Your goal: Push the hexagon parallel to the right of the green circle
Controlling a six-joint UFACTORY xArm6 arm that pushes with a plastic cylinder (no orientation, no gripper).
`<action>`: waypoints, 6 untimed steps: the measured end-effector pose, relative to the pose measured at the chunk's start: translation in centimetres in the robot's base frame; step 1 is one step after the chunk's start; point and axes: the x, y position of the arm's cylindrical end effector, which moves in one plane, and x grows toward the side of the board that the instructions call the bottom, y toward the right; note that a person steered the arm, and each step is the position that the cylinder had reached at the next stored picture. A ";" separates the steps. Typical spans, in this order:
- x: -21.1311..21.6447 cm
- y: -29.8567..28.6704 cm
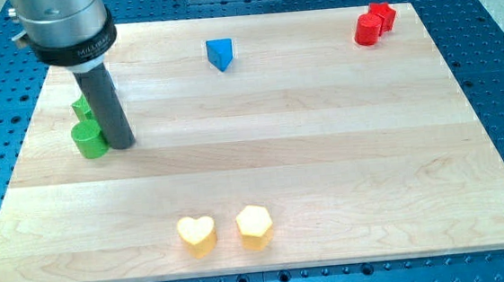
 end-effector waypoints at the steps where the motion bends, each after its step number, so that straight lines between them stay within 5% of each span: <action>1: 2.8 0.0; 4: 8.6 29.3; 5: 16.3 25.9; 6: 16.6 21.8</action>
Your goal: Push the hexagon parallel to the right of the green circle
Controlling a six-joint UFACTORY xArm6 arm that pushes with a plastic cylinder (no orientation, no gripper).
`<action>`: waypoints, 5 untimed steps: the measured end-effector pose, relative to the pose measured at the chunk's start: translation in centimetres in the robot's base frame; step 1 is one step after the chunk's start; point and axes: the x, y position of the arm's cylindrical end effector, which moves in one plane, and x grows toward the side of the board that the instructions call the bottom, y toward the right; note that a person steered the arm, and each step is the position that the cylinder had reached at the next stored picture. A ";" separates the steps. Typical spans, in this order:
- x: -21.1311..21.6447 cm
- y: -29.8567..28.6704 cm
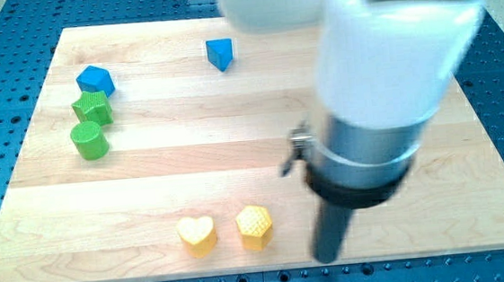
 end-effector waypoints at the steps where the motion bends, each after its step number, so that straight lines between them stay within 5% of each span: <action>1: -2.4 -3.4; 3: -2.0 -7.2; 5: -11.2 -15.2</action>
